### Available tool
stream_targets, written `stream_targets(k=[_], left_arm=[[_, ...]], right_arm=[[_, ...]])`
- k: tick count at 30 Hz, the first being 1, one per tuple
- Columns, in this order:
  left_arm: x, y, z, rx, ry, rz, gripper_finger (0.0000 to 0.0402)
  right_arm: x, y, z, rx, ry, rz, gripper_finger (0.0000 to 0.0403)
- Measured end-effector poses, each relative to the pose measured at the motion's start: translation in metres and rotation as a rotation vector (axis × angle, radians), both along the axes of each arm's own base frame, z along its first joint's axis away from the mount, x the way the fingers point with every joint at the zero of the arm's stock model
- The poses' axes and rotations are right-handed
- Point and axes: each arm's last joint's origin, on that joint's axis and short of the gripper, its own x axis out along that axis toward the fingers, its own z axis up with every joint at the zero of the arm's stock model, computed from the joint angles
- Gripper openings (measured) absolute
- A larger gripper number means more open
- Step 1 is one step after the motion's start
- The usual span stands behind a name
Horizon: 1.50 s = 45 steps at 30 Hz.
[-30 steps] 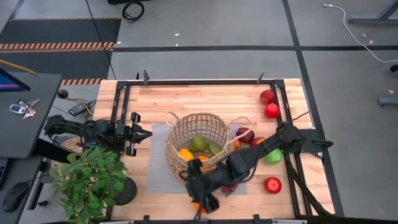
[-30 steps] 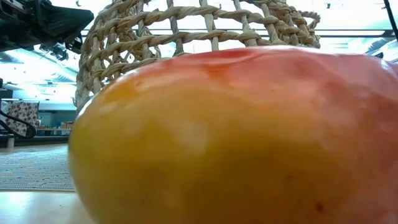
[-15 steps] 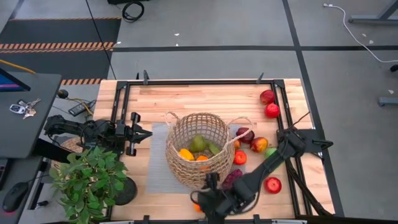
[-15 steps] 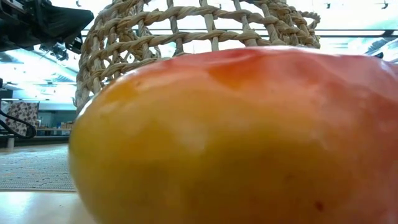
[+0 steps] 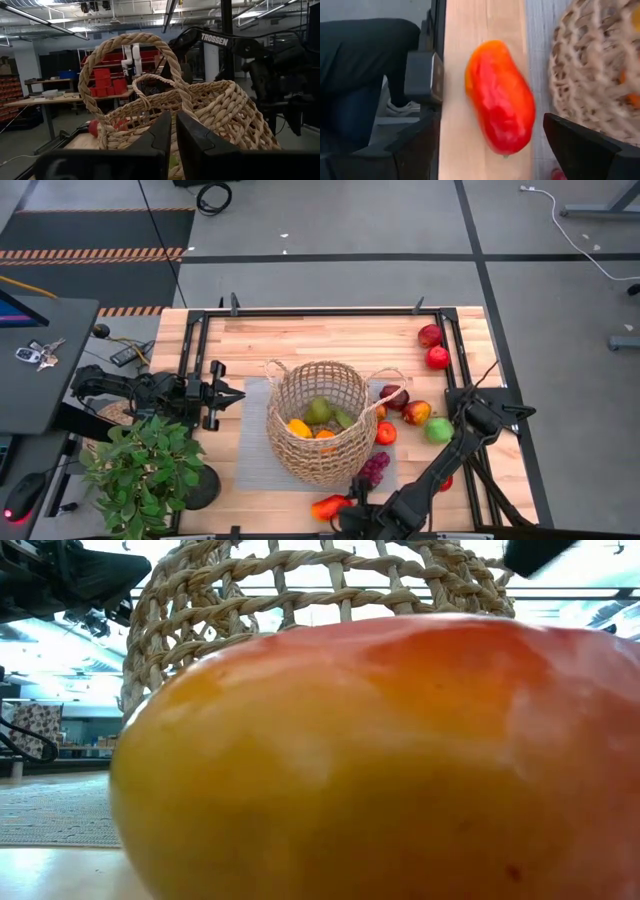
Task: Build produce basket
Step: Put the orange mango into the brown basket
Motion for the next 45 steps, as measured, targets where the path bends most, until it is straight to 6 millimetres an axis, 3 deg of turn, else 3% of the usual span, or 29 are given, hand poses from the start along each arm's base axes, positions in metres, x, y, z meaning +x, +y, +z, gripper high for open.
stream_targets(k=[12,23,37,45], left_arm=[[0.0,0.0,0.0,0.0,-0.001,0.0,0.0031],[0.0,0.0,0.0,0.0,0.0,0.0,0.0029],[0.0,0.0,0.0,0.0,0.0,0.0,0.0031],[0.0,0.0,0.0,0.0,-0.001,0.0,0.0027]], right_arm=[[-0.004,0.003,-0.031,-0.057,-0.116,0.06,0.0361],[-0.012,-0.008,-0.053,-0.155,-0.082,0.078,0.0358],[-0.007,-0.024,-0.072,-0.14,-0.049,0.099,0.0346],[-0.004,-0.027,-0.073,-0.14,-0.053,0.098,0.0346]])
